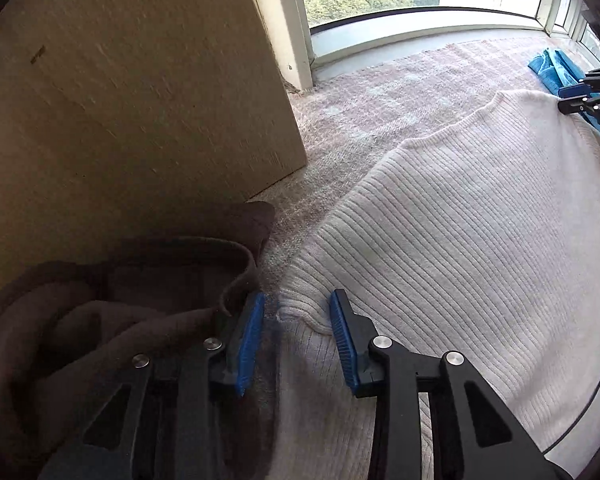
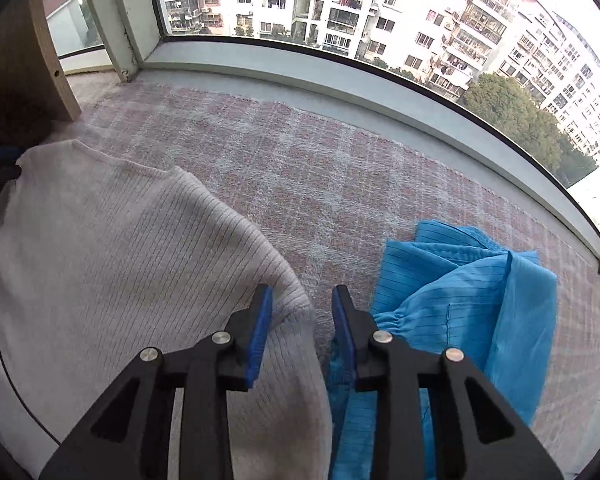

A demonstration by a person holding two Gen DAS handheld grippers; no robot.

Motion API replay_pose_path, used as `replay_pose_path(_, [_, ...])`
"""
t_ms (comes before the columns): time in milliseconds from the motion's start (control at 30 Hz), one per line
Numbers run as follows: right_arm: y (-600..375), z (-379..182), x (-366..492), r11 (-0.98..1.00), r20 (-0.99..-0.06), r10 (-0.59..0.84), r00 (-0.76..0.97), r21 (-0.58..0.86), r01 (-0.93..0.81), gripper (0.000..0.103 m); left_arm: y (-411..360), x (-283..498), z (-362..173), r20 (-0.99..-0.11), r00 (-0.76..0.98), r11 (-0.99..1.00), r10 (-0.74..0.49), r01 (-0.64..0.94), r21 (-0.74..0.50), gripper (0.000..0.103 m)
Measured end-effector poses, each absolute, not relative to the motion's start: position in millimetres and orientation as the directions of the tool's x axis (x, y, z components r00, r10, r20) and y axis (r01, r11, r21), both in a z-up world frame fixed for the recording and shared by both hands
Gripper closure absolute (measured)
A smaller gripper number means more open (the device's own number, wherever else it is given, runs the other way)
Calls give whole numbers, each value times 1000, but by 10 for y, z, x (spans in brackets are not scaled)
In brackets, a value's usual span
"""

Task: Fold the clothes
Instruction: 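Lay the cardigan down on the blanket and open both grippers, then smooth the cardigan body flat with both grippers, pulling the hem straight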

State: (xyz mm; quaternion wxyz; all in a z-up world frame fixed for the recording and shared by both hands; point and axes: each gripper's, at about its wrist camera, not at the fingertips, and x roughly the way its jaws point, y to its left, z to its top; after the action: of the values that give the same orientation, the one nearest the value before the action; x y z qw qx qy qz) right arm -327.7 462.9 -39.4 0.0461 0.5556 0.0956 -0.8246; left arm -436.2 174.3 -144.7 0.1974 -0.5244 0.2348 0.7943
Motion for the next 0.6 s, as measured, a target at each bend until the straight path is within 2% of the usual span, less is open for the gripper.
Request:
replay_pose_path(167, [4648, 191, -2511, -982, -881, -144, -450, 70, 177, 72, 1452, -3713, -914, -899, -391, -809, 199, -583, 75, 70])
replay_pose_path(267, [4687, 465, -1867, -975, -846, -204, -492, 133, 176, 72, 1178, -3109, -824, -909, -357, -820, 216, -572, 30, 66])
replay_pose_path(433, [4731, 686, -783, -969, -824, -248, -510, 205, 140, 70, 704, -1939, -1037, -947, -216, -889, 239, -442, -124, 60])
replay_pose_path(600, [4648, 579, 10, -975, -845, -223, -486, 200, 100, 69, 817, -1192, -1431, -965, -156, -912, 209, -387, -135, 53])
